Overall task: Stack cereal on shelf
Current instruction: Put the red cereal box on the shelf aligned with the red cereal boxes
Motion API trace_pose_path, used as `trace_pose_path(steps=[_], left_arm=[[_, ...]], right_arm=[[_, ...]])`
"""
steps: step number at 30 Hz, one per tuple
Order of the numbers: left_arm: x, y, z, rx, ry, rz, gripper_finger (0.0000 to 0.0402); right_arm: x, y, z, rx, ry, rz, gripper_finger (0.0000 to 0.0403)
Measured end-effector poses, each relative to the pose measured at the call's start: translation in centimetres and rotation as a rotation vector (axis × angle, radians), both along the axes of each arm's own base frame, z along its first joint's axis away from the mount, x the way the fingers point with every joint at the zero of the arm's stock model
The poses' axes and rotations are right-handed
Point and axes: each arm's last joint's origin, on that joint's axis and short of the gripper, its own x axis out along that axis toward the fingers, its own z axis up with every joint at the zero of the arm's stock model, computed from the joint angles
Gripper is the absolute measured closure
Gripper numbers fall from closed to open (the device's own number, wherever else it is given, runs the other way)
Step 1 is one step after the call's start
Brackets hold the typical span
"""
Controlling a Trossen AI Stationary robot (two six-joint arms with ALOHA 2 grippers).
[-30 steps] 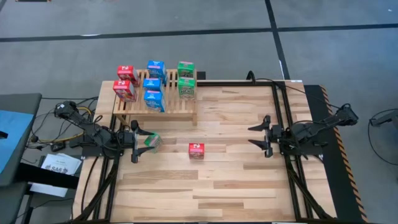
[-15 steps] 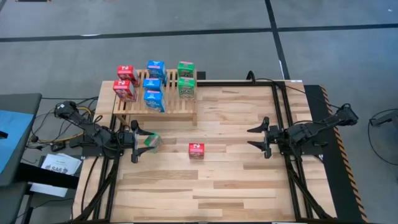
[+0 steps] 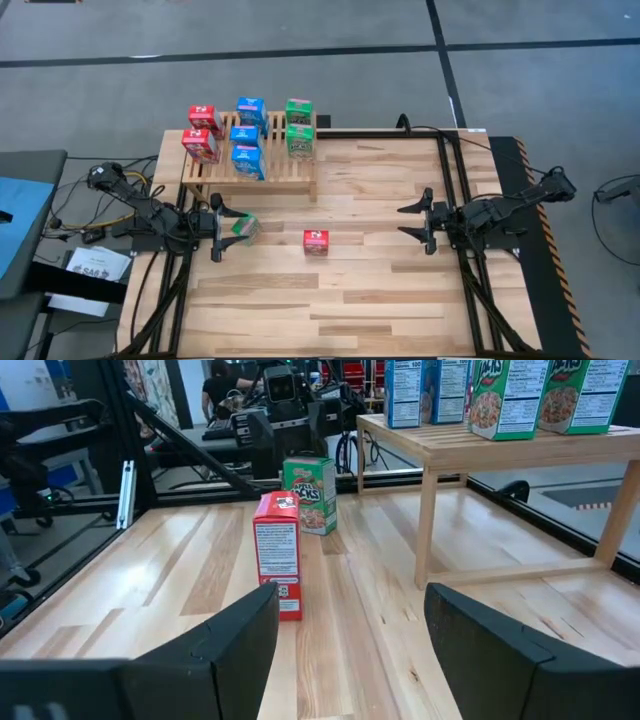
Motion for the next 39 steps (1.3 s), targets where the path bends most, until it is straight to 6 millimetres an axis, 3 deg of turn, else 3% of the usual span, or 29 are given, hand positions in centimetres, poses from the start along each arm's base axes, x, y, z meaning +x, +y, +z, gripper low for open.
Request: trace_pose_path(steps=[15,21,39], left_arm=[[0.0,0.0,0.0,0.002,0.000,-0.001,0.0121],[0.0,0.0,0.2,-0.082,-0.006,-0.014,0.0121],[-0.6,0.4,6.6,-0.016,-0.007,-0.018,0.0121]], right_arm=[[0.0,0.0,0.0,0.000,0.001,0.000,0.0127],[0.0,0.0,-0.1,0.000,0.001,0.000,0.0127],[0.0,0.0,0.0,0.000,0.001,0.000,0.0127]])
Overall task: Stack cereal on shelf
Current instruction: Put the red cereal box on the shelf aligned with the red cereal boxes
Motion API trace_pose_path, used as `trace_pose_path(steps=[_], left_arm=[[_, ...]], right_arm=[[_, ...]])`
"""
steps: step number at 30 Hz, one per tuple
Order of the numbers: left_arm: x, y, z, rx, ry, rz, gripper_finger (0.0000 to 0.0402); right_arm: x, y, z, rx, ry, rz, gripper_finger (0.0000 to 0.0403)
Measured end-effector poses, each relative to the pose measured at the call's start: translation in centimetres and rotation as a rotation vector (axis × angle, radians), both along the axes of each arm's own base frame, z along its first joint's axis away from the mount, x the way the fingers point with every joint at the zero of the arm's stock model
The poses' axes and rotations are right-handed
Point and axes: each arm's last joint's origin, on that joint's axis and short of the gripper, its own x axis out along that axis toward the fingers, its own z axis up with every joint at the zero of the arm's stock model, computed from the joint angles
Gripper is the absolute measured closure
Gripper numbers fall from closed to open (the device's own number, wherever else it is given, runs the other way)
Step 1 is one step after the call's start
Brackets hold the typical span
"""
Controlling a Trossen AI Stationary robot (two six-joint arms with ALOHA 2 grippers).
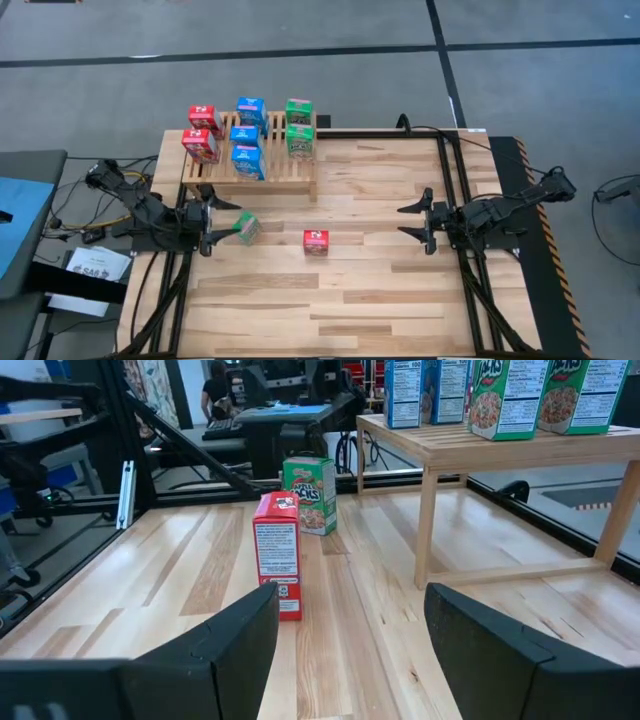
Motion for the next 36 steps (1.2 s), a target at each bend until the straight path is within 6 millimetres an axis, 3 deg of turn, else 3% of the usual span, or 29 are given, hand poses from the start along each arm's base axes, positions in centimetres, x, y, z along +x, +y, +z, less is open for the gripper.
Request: trace_pose_path(steps=[15,25,36], left_arm=[[3.9,-2.3,5.9,0.060,0.184,0.131,0.0121],[7.4,-4.7,8.2,0.083,0.272,0.120,0.0121],[10.7,-4.6,9.1,-0.045,0.422,0.086,0.0121]], right_arm=[[0.0,0.0,0.0,0.000,0.000,0.000,0.0126],[0.0,0.0,0.0,0.000,0.000,0.000,0.0127],[0.0,0.0,0.0,0.000,0.000,0.000,0.0126]])
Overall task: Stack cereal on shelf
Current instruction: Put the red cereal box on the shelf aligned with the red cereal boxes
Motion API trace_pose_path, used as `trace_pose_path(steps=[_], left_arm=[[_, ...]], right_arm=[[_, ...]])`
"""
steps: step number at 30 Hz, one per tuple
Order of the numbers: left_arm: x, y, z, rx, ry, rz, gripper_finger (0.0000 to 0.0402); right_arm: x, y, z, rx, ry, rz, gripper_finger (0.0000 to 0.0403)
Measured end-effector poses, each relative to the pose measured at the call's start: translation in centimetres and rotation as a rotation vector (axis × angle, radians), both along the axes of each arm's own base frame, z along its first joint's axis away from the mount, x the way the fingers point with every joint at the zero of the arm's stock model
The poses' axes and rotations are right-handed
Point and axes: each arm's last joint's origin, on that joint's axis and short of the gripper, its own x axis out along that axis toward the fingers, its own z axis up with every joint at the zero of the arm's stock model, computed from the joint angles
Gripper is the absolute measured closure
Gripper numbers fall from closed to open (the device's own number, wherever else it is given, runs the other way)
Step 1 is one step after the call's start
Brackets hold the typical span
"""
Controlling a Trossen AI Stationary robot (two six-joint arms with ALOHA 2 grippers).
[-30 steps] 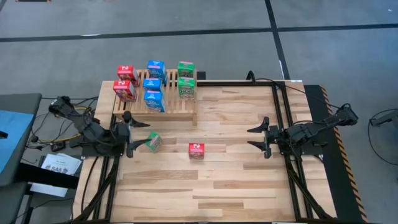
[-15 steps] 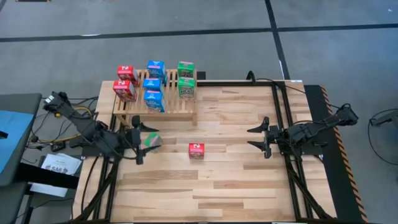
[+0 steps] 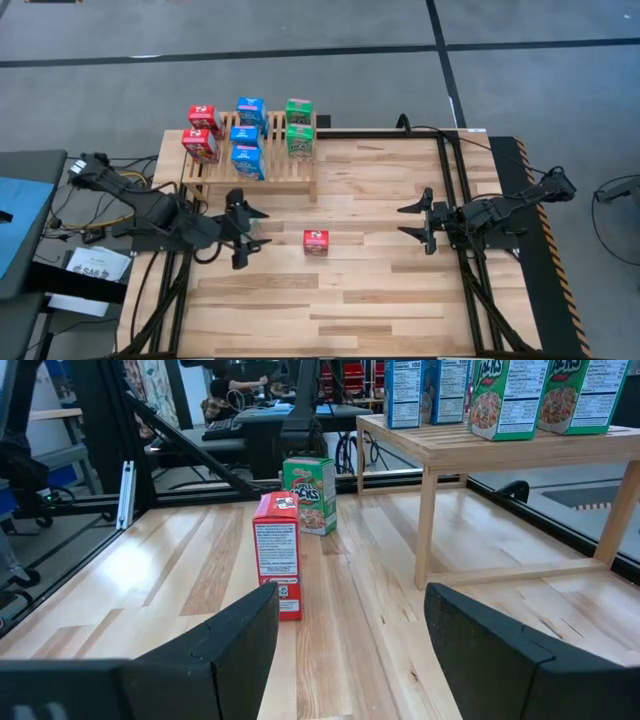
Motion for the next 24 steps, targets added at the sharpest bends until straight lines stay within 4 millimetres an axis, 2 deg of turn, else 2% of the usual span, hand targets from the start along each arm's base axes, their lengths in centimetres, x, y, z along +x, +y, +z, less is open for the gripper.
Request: trace_pose_path(steps=[11,15,24], left_arm=[[3.5,0.4,-0.2,-0.064,0.086,0.089,0.0121],[4.8,0.4,-0.1,-0.092,0.113,0.073,0.0121],[6.6,0.6,-0.1,-0.103,0.169,0.078,0.0121]], right_arm=[[0.0,0.0,0.0,0.000,0.000,0.000,0.0126],[0.0,0.0,0.0,0.000,0.000,0.000,0.0126],[0.0,0.0,0.0,0.000,0.000,0.000,0.0126]])
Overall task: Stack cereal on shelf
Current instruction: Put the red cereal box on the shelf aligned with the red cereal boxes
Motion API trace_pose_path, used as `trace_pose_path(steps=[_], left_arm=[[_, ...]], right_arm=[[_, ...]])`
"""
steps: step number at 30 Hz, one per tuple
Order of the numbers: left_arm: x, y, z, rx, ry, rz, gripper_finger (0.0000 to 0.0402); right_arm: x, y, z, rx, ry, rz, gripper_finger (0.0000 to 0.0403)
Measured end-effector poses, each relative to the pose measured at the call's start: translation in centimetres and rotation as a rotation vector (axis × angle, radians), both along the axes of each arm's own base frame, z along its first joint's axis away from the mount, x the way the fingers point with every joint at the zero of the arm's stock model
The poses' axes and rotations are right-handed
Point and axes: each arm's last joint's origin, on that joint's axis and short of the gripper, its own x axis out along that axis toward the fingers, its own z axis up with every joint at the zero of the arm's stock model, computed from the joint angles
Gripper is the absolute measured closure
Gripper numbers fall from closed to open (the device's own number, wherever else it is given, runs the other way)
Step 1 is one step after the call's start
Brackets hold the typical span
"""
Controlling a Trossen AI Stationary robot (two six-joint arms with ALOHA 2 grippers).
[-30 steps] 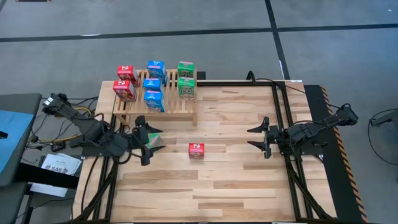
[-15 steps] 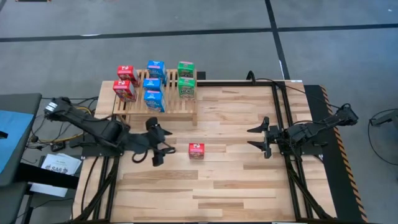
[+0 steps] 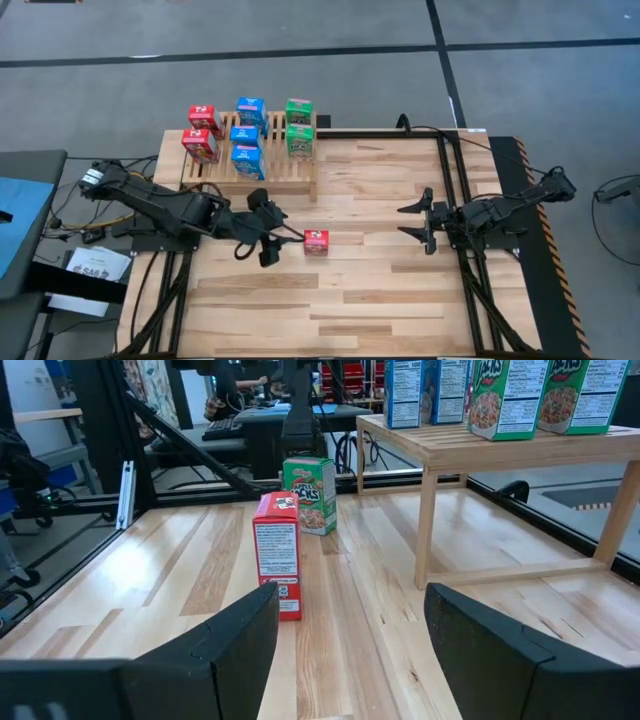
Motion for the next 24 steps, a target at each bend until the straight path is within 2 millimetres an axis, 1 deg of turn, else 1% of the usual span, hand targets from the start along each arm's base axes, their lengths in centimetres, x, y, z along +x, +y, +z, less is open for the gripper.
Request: trace_pose_path(steps=[3,8,13,17,20,24], left_arm=[[0.6,-0.1,-0.2,-0.002,0.013,-0.002,0.0121],[2.1,-0.1,-0.9,-0.027,0.073,-0.067,0.0121],[3.5,0.0,-1.3,0.033,0.114,-0.127,0.0121],[4.0,-0.1,-1.5,0.094,0.110,-0.159,0.0119],[4.2,-0.1,-1.5,0.094,0.102,-0.135,0.0110],[4.6,-0.2,-2.0,0.124,0.118,-0.153,0.0085]], right_arm=[[0.0,0.0,0.0,0.000,0.000,0.000,0.0126],[0.0,0.0,0.0,0.000,0.000,0.000,0.0126],[0.0,0.0,0.0,0.000,0.000,0.000,0.0126],[0.0,0.0,0.0,0.000,0.000,0.000,0.0126],[0.0,0.0,0.0,0.000,0.000,0.000,0.0126],[0.0,0.0,0.0,0.000,0.000,0.000,0.0126]])
